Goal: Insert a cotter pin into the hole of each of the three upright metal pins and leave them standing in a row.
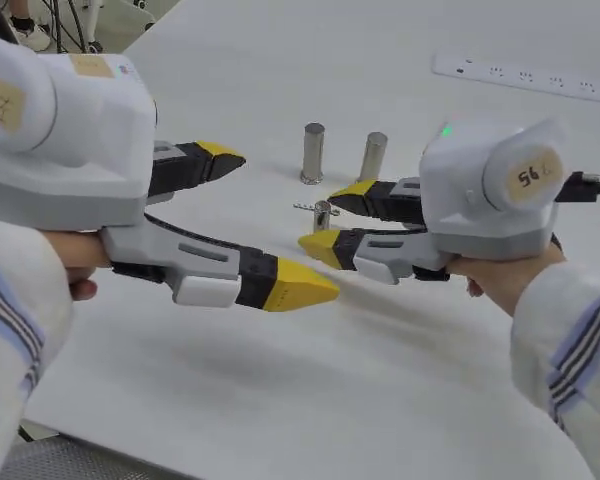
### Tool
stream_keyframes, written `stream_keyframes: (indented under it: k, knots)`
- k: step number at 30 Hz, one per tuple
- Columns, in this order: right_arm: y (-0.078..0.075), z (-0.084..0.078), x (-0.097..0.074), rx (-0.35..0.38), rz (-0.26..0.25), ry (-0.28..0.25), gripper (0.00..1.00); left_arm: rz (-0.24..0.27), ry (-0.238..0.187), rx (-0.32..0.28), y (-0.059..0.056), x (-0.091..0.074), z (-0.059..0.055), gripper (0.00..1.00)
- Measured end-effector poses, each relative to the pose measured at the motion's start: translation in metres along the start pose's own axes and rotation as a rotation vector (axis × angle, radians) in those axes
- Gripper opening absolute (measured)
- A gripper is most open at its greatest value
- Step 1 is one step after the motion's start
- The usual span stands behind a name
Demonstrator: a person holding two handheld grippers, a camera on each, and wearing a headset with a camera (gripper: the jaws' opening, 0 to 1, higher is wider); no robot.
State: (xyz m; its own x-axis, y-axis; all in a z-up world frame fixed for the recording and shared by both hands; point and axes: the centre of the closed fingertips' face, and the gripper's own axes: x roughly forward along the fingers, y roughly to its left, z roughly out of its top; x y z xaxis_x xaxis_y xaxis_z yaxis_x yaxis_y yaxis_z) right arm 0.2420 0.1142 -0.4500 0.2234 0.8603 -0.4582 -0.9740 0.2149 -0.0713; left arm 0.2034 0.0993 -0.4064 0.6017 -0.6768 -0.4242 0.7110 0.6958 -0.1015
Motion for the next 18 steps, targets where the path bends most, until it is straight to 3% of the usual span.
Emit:
stream_keyframes:
  k: [4, 9, 18]
  knots:
    - [-0.003, 0.005, -0.017, 0.017, -0.020, 0.000, 0.40, 0.000, -0.006, -0.001, 0.003, -0.002, 0.002, 0.98]
    - [-0.012, -0.004, -0.044, 0.055, -0.067, 0.021, 0.55, -0.001, -0.011, -0.001, 0.006, -0.004, 0.004, 0.98]
    - [-0.012, 0.002, -0.086, 0.200, -0.123, -0.048, 0.74, -0.005, -0.012, 0.002, 0.016, -0.007, 0.003, 0.98]
